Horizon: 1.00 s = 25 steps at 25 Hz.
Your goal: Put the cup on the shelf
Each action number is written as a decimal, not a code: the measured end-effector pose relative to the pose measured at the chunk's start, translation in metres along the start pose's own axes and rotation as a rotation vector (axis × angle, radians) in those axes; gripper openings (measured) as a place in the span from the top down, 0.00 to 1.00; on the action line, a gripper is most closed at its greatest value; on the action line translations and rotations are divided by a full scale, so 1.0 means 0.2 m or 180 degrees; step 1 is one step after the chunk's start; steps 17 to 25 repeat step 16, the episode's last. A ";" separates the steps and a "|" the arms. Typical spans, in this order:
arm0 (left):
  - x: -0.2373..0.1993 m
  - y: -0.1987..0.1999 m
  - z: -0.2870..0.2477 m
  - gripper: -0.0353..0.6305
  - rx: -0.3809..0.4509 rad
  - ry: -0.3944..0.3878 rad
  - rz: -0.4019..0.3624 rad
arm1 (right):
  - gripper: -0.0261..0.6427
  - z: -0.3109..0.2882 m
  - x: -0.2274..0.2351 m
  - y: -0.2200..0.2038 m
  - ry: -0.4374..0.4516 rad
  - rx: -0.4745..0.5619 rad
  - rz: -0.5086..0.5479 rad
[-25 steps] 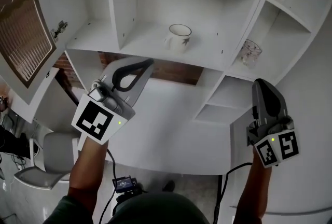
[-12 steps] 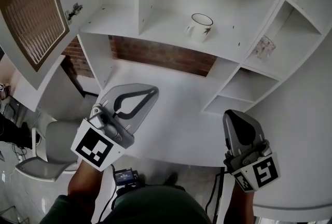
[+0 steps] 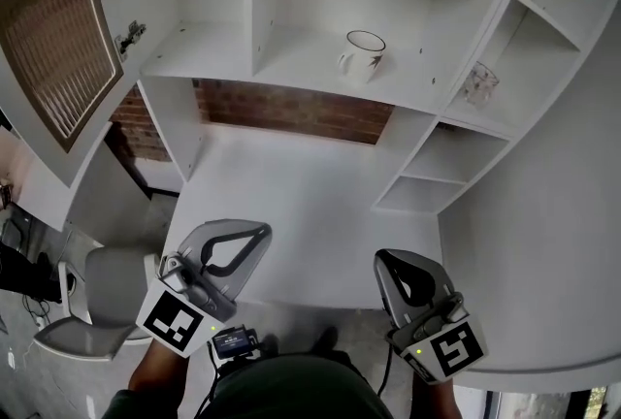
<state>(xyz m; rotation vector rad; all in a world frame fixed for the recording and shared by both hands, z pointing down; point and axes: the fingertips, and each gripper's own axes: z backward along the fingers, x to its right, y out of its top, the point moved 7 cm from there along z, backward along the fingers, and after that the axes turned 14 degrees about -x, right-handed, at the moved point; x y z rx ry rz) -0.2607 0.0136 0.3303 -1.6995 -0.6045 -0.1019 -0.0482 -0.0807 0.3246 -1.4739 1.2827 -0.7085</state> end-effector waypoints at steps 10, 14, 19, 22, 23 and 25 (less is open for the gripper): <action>0.10 -0.14 0.07 0.94 -0.0038 -0.0221 0.0094 | 0.96 0.02 -0.13 -0.05 -0.0106 -0.0027 -0.0210; 0.14 -0.16 0.10 0.94 -0.0035 -0.0204 0.0273 | 0.96 0.02 -0.16 -0.06 -0.0051 -0.0102 -0.0206; 0.16 -0.16 0.12 0.94 -0.0048 -0.0181 0.0376 | 0.96 0.03 -0.16 -0.07 -0.0021 -0.0143 -0.0207; 0.16 -0.16 0.12 0.94 -0.0048 -0.0181 0.0376 | 0.96 0.03 -0.16 -0.07 -0.0021 -0.0143 -0.0207; 0.16 -0.16 0.12 0.94 -0.0048 -0.0181 0.0376 | 0.96 0.03 -0.16 -0.07 -0.0021 -0.0143 -0.0207; 0.16 -0.16 0.12 0.94 -0.0048 -0.0181 0.0376 | 0.96 0.03 -0.16 -0.07 -0.0021 -0.0143 -0.0207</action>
